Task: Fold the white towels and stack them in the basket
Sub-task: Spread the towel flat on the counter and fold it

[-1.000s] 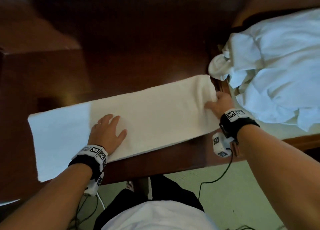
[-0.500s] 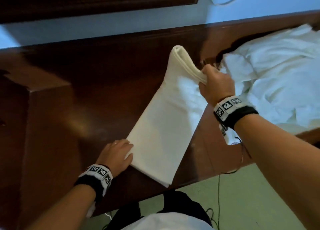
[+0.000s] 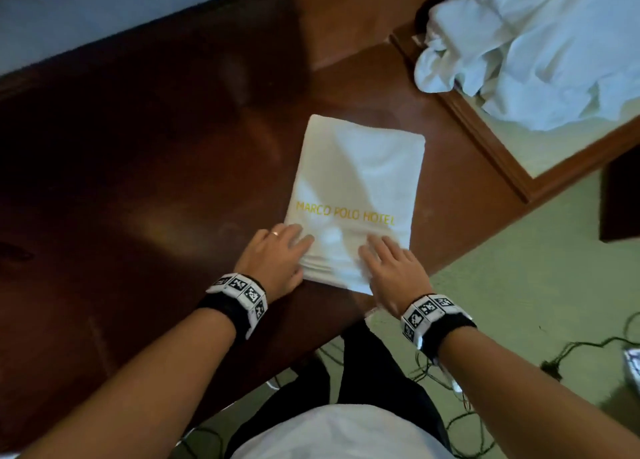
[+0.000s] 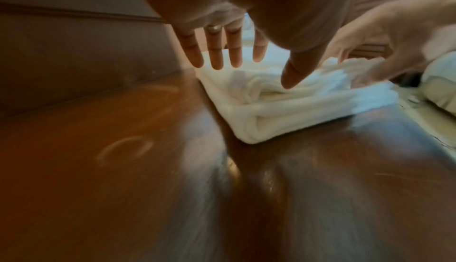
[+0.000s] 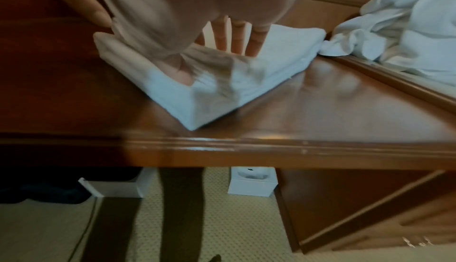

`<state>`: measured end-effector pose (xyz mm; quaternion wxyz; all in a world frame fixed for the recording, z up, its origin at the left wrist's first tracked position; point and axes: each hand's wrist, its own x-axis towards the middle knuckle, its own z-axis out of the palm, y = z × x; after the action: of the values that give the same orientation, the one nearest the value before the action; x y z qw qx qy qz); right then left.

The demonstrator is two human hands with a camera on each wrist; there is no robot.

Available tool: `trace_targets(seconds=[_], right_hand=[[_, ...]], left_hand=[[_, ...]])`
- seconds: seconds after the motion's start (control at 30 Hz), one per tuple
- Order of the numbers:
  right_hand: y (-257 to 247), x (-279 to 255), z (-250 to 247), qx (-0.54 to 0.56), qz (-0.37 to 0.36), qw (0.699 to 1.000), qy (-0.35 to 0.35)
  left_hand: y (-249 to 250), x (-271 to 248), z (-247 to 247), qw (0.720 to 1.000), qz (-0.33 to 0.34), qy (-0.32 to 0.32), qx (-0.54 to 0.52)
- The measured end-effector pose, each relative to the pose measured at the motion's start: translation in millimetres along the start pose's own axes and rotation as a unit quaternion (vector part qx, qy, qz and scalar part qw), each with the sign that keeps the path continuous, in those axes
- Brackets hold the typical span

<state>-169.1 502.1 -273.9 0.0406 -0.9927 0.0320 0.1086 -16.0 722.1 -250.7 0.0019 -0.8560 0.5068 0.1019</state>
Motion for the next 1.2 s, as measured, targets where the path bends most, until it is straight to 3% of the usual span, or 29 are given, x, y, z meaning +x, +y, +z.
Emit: trace_targets(seconds=[0.07, 0.13, 0.2, 0.3, 0.4, 0.53, 0.63, 0.77, 0.83, 0.9, 1.0, 1.13, 1.2], right_hand=[[16, -6, 4, 0.011, 0.017, 1.0, -0.002], [34, -6, 7, 0.026, 0.025, 0.999, -0.008], [45, -1, 1, 0.054, 0.046, 0.997, 0.007], [45, 3, -19, 0.074, 0.104, 0.987, 0.092], [32, -10, -18, 0.048, 0.061, 0.988, 0.134], [15, -24, 3, 0.03, 0.03, 0.998, 0.043], [12, -20, 3, 0.048, 0.051, 0.997, 0.038], [7, -14, -2, 0.051, 0.043, 0.992, 0.104], [1, -17, 3, 0.026, 0.016, 0.995, 0.095], [-3, -23, 11, -0.001, 0.005, 0.999, 0.039], [0, -27, 9, -0.012, 0.015, 1.0, -0.016], [8, -12, -8, 0.084, 0.041, 0.989, 0.112], [9, 9, -15, 0.095, 0.071, 0.978, 0.172]], left_hand=[[1, 15, 6, 0.998, 0.014, -0.049, 0.029], [0, 29, 9, 0.997, 0.039, -0.056, 0.035], [-1, 41, 6, 0.997, 0.07, -0.011, 0.032], [-6, 46, -1, 0.994, 0.064, 0.09, -0.003], [-10, 24, 4, 0.992, 0.06, 0.111, -0.024], [-13, 2, 23, 0.998, 0.048, 0.009, -0.027], [-13, 7, 23, 0.996, 0.023, 0.06, -0.054], [-16, -5, 32, 0.988, 0.04, 0.127, -0.072], [-20, -12, 41, 0.992, 0.055, 0.098, -0.06], [-21, -14, 42, 0.996, 0.069, 0.039, -0.051], [-18, -9, 38, 0.995, 0.101, 0.012, 0.006], [-11, 4, 26, 0.989, 0.149, 0.007, -0.011], [-7, 19, 17, 0.989, 0.138, 0.044, -0.031]])
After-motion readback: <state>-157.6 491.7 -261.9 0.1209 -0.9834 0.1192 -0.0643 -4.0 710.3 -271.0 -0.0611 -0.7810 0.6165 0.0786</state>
